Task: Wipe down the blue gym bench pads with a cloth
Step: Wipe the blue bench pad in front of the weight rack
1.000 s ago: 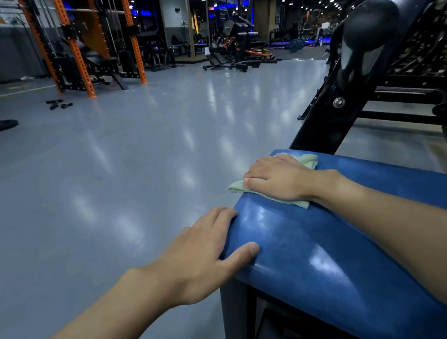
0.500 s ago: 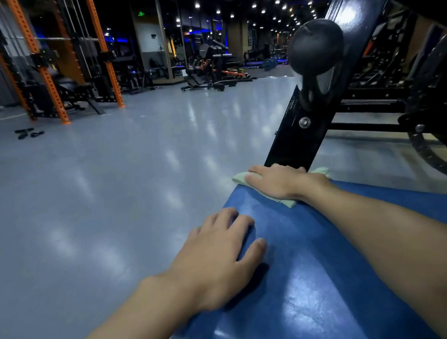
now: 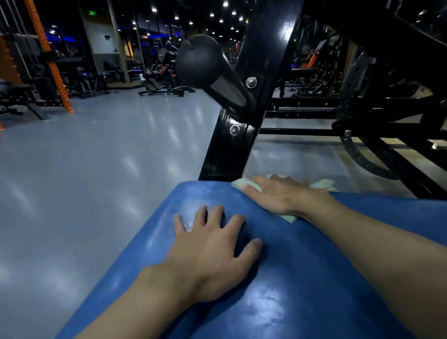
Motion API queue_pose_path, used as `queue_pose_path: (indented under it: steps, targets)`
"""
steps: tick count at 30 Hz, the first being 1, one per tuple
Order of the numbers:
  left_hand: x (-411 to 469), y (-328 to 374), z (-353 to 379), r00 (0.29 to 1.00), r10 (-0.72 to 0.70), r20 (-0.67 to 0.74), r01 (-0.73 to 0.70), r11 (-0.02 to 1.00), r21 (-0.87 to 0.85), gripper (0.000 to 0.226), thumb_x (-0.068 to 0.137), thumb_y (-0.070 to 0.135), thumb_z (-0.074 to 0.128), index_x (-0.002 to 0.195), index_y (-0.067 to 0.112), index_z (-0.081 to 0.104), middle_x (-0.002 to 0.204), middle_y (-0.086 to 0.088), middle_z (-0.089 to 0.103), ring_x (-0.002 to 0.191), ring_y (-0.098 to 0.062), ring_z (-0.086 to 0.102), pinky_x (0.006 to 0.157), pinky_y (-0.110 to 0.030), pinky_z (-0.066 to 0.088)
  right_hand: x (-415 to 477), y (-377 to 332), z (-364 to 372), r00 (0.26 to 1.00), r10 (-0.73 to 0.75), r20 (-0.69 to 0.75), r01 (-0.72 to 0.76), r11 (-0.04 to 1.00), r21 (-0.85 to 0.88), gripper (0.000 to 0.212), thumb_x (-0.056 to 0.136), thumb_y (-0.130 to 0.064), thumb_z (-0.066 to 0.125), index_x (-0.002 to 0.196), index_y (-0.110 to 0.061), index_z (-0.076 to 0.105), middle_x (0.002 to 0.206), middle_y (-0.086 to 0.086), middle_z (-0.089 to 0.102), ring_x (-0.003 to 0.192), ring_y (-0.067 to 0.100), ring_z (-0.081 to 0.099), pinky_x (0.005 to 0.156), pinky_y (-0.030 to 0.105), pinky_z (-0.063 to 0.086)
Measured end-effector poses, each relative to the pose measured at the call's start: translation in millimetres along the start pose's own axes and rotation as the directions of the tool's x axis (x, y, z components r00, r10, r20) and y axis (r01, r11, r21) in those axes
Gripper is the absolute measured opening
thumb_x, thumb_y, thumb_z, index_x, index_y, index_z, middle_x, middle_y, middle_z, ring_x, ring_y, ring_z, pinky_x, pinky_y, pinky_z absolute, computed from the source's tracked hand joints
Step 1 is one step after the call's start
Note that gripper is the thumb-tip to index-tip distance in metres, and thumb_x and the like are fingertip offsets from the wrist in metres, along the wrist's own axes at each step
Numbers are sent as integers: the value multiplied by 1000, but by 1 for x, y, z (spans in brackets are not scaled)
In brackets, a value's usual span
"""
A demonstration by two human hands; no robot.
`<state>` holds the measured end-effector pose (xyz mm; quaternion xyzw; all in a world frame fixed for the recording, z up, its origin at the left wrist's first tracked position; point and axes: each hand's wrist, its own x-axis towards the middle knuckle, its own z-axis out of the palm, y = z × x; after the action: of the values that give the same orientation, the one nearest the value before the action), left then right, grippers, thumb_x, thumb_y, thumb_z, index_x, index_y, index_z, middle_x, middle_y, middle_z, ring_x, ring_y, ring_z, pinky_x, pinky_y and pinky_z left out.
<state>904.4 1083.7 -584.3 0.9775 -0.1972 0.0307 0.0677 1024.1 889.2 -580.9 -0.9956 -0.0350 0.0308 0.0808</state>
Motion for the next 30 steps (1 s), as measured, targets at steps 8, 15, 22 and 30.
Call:
queue_pose_path:
  steps: [8,15,22,30]
  targets:
    - [16,67,4,995,49,87,-47,998,-32,76,76,78,3,140,47,28,146,4,31,143,-24,18,113,-65,7,-33,80,-10,999,13,32,-15,999,49,65,87,-77,6,147,-55,20,160,-7,30,144,26,31,112,55,22]
    - [25,105,14,982,-40,186,25,996,85,75,75,87,10,145,62,2,164,-1,8,151,-32,-2,111,-69,-4,-60,127,-18,997,71,2,-71,997,8,57,94,-59,11,149,-48,19,158,5,32,142,30,32,113,52,22]
    - [30,114,5,963,-77,258,38,987,155,80,74,90,9,147,61,-4,166,-5,3,151,-35,-1,111,-70,1,-67,130,-16,997,36,-62,-34,998,43,54,93,-60,17,144,-46,27,152,7,39,135,31,39,106,52,24]
    - [43,128,13,977,28,212,-60,987,148,86,81,84,9,154,40,5,164,-10,6,152,-28,-6,112,-69,3,-75,150,-22,999,43,-23,-43,999,12,59,94,-68,14,149,-49,23,161,-3,29,146,26,28,112,54,19]
